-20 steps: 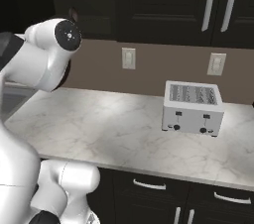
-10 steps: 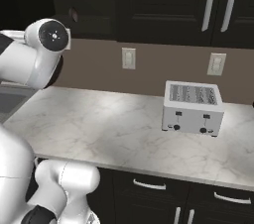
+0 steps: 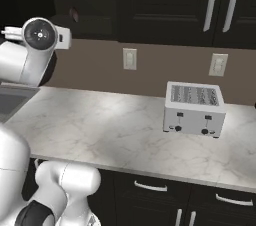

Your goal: Open the cabinet and move the ladle to the pot. Then close the cabinet.

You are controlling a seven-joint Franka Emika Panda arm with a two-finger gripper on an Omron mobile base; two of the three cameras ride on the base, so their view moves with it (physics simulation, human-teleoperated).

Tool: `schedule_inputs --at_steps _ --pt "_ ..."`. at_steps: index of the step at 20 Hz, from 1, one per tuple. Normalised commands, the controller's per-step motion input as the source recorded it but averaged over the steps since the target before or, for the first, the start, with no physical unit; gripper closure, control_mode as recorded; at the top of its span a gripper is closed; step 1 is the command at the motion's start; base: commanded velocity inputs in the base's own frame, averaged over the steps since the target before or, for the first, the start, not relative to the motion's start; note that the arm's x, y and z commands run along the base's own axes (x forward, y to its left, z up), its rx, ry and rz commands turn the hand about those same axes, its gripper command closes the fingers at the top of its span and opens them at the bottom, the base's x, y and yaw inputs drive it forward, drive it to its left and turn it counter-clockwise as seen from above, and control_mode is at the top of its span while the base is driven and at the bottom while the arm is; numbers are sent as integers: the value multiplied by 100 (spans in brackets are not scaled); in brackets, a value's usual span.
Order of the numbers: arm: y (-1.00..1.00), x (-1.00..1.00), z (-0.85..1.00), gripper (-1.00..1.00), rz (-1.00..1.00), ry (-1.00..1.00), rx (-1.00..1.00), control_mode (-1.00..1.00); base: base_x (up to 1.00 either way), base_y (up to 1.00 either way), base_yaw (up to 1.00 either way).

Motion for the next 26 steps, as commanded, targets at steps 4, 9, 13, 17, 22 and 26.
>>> schedule_inputs --at_steps 4,9,13,17,22,26 --pt "-2 36 0 -100 -10 7 -4 -100 0 0 0" --pt "-6 33 1 -100 -7 5 -6 -100 0 0 0" --pt "-5 25 0 -100 -5 0 -11 -100 0 0 0" --pt "-6 20 0 -100 -8 0 -13 -100 0 0 0" --pt "-4 21 0 -100 -8 0 -10 -100 0 0 0" --pt "0 14 4 -100 -8 0 -8 -100 0 0 0"
